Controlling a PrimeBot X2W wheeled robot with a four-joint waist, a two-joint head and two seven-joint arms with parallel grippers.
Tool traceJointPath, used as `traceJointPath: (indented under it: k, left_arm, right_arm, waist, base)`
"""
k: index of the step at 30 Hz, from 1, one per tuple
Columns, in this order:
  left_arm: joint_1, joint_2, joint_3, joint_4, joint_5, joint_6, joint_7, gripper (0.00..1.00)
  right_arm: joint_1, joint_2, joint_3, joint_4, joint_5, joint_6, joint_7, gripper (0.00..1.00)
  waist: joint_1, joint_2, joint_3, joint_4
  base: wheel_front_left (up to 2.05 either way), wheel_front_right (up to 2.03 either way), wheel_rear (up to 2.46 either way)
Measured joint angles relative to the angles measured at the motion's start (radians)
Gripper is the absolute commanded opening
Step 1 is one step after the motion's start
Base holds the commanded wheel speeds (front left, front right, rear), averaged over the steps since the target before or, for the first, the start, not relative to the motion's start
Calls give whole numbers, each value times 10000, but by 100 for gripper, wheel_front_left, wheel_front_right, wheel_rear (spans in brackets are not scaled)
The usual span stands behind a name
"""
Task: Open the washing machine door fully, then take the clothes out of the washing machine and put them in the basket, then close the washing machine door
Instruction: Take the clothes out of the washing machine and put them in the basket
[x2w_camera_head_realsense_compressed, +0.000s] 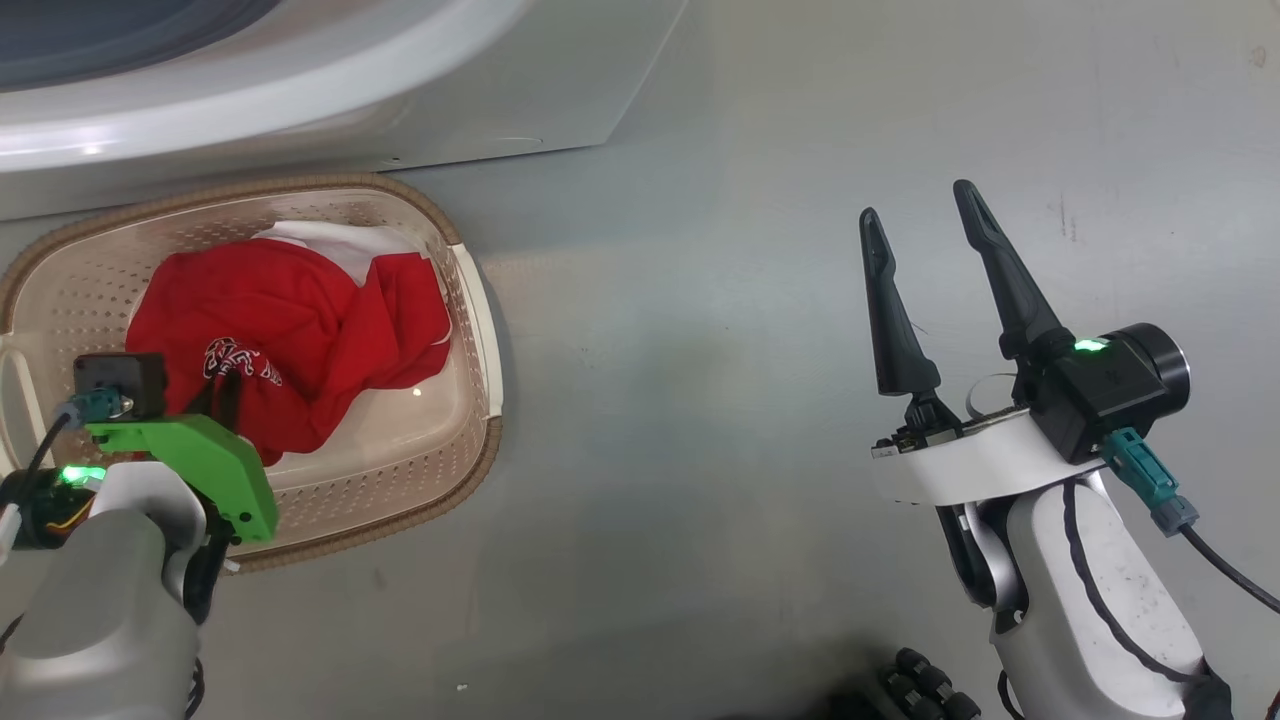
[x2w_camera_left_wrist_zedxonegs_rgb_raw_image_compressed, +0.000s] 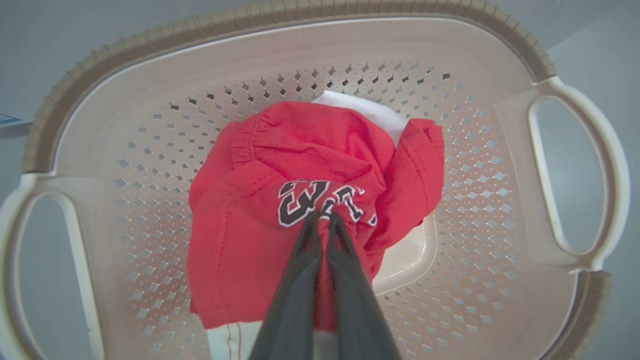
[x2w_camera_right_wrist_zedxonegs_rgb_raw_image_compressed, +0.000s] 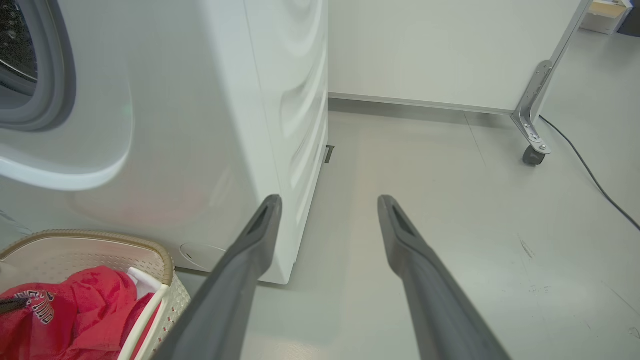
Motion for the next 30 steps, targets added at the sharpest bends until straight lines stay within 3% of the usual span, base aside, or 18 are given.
traceJointPath:
  k: [14, 30]
  left_arm:
    - [-218, -90, -468, 366, -203, -12, -552, 100]
    - [-207, -290, -1285, -219, -685, -13, -1870, 100]
  right_arm:
    - [-158, 12, -69, 125, 0, -67, 0, 100]
    - [-194, 13, -336, 656, 48, 38, -2, 100]
  waist:
    - [0, 0, -367, 117]
    - [-1, 0, -1751, 660]
  base:
    - [0, 0, 0]
    - [0, 0, 0]
